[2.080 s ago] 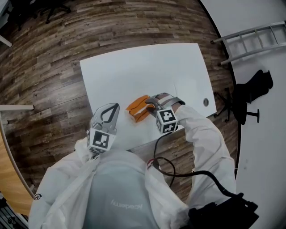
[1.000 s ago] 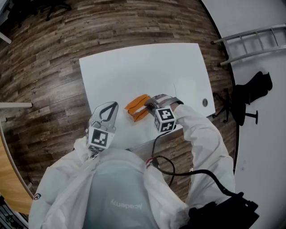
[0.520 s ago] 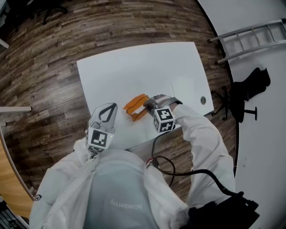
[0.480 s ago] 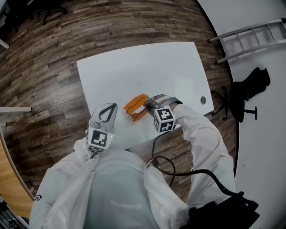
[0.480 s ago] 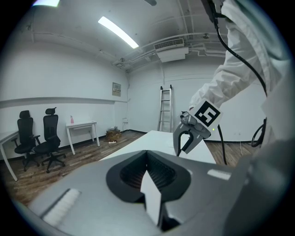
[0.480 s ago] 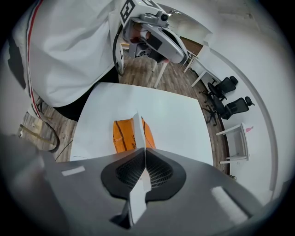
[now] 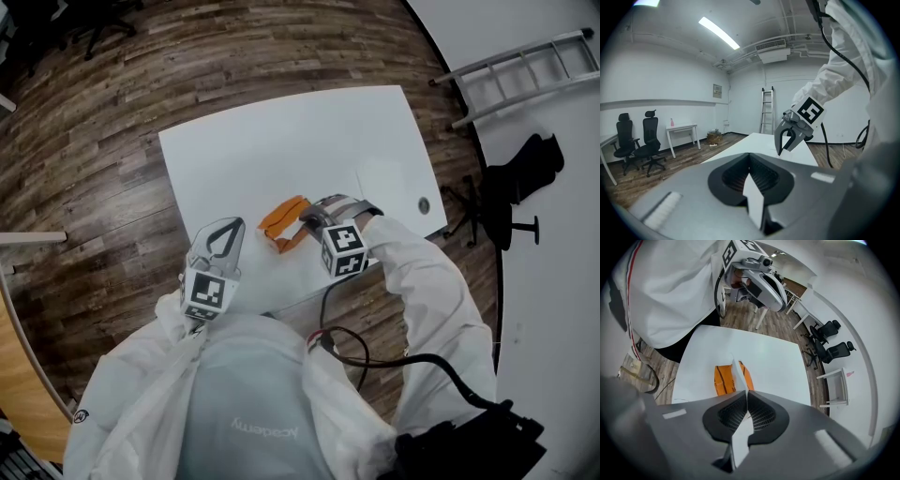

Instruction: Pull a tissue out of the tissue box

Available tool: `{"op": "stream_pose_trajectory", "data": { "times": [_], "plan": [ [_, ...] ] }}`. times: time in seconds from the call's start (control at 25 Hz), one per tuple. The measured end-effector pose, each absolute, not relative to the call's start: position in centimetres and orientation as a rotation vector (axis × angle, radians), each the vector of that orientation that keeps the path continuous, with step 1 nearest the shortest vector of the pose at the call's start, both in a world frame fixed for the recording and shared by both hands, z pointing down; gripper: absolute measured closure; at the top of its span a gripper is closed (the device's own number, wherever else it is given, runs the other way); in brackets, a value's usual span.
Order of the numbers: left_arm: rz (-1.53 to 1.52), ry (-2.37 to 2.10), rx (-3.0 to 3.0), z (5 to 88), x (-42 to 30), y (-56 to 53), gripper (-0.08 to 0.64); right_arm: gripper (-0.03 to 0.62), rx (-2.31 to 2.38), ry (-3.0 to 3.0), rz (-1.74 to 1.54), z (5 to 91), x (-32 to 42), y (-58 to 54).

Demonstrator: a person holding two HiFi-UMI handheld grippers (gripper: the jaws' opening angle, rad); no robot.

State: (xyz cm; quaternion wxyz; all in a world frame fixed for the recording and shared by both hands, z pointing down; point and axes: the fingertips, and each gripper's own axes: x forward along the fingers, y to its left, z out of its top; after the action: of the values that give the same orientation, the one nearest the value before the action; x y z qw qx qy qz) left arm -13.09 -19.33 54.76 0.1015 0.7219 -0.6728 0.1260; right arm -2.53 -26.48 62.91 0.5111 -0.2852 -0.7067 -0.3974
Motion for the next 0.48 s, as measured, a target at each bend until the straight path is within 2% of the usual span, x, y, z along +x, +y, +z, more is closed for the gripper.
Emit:
{"op": "stream_pose_trajectory", "data": {
  "times": [0.48],
  "plan": [
    [0.391, -1.974, 2.173, 54.3, -12.8, -19.5, 0.56, 0.588, -0.645, -1.737, -0.989, 60.3, -3.2, -26.2]
  ]
}}
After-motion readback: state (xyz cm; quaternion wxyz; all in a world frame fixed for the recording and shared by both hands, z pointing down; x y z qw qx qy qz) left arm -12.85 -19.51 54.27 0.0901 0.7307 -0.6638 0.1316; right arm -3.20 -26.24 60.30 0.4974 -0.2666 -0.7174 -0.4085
